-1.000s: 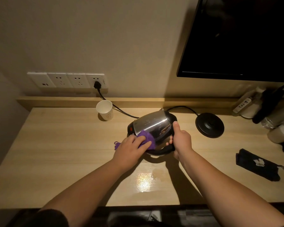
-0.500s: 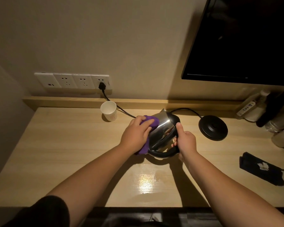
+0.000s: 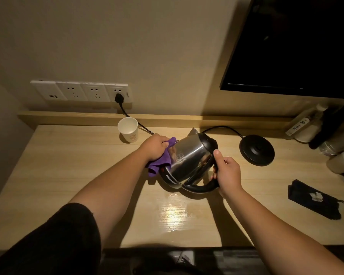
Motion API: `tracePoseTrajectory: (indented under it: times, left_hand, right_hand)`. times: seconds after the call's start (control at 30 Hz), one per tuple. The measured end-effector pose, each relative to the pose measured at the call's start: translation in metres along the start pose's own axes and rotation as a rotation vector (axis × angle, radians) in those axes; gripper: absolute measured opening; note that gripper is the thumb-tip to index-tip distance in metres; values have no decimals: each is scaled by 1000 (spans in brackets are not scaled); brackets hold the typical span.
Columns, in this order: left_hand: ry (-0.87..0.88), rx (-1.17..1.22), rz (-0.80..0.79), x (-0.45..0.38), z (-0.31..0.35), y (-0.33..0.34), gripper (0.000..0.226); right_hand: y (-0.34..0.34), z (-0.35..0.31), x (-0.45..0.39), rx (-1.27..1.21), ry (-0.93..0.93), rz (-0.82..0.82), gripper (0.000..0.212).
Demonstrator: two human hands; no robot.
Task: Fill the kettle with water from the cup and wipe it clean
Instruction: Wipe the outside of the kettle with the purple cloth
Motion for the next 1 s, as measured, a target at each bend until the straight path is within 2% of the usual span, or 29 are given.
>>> tracePoseTrajectory:
  times: [0.1,0.23,0.37,0.53,0.63,0.8,1.0]
  left_hand:
    - [16,-43,107,13,-3,9,26]
    - [-37,38,303,43,-2,24,33]
    - [12,4,421,72,9,43,37]
    - [30,-3,414,100,14,67,41]
    - [193,-251,329,111,21,79,45]
    - [270,-437,161,122,24,102,65]
    - [295,-309,125,124,23,103,41]
  right_hand:
    - [0,0,2,-28,10,33,43]
    - [1,-2,4,-76,37,61,42]
    - [2,-3,7,-127,79,69,41]
    - [4,-3,10,-142,95,62,42]
    - [5,-4,11,-150,91,68,43]
    - [9,-4,15,-128,62,80,44]
    - [7,-20,20,59,-105,69,40]
Point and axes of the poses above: each hand's wrist, its own x-axis away from the middle knuckle, its own y-axis out of the palm, z = x × y, the point moved 4 cm from there along -x, towards the middle knuckle, and after that the axes turned 7 degrees about y, right-handed, at the moved point
